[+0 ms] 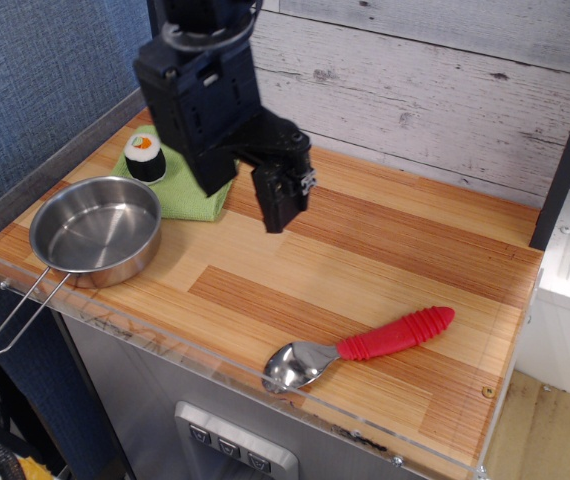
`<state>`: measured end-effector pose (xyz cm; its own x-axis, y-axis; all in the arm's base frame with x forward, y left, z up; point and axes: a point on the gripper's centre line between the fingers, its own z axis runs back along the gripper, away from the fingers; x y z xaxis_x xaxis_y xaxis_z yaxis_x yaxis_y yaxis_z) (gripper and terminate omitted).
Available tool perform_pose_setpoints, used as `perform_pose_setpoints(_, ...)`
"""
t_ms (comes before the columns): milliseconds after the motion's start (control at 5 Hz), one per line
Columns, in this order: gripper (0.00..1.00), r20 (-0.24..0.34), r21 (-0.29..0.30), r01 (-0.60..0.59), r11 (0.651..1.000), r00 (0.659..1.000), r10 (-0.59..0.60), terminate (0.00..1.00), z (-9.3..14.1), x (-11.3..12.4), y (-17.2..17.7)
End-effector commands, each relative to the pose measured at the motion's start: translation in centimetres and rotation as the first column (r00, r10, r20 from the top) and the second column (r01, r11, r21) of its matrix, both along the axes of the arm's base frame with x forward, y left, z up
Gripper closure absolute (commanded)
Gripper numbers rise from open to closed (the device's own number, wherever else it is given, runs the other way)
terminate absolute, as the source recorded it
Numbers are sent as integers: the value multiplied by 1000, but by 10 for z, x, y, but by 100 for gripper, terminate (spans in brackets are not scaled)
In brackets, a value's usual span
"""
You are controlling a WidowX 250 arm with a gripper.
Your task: Put the pot above the spoon.
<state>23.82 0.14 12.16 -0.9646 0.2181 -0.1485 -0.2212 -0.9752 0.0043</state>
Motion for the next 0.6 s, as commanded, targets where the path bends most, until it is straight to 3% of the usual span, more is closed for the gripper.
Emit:
perform_pose_setpoints(0,0,5,68,-134,989,991,134,0,-10,-12,49)
perform_pose_setpoints(400,0,-31,106,-164,981,985,168,0,-32,-18,77)
